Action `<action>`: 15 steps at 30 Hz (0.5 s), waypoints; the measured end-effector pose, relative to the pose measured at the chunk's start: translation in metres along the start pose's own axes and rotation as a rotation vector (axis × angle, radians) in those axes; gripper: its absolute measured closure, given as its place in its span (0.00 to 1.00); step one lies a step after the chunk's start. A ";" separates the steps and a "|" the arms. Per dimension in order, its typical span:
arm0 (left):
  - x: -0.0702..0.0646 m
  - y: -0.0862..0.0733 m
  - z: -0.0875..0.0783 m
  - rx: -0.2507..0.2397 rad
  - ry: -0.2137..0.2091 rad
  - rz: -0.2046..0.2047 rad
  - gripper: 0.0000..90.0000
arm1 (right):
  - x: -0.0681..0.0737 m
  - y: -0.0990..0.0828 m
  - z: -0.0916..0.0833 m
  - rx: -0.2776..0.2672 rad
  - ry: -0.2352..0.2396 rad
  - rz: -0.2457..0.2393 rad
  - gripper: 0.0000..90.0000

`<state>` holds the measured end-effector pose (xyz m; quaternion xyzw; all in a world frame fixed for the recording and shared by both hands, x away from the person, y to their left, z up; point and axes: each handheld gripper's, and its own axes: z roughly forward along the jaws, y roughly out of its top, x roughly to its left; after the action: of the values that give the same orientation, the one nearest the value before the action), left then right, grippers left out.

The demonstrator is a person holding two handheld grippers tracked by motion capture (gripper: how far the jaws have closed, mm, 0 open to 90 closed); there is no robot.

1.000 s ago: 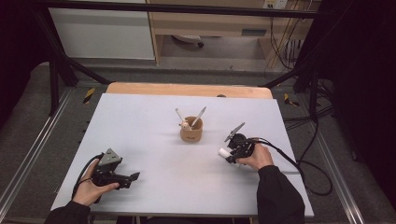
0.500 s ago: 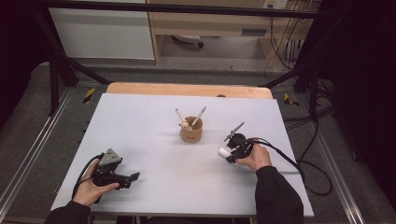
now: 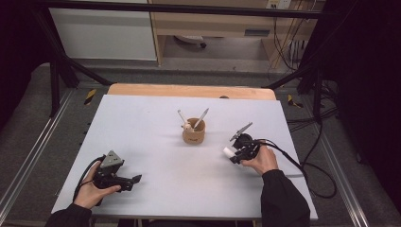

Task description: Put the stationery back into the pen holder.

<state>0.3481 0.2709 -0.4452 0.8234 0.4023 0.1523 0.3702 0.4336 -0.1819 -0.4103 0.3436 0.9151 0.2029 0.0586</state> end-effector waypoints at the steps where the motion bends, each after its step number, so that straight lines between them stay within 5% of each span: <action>1: 0.000 0.000 0.000 0.000 0.000 0.000 0.07 | 0.000 0.000 -0.002 -0.011 0.000 0.000 0.79; 15: 0.000 0.000 0.000 -0.002 -0.001 -0.004 0.07 | 0.008 -0.010 -0.021 -0.172 0.019 0.028 0.79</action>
<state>0.3483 0.2710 -0.4454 0.8223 0.4037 0.1513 0.3715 0.4166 -0.1904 -0.3953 0.3480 0.8899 0.2847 0.0765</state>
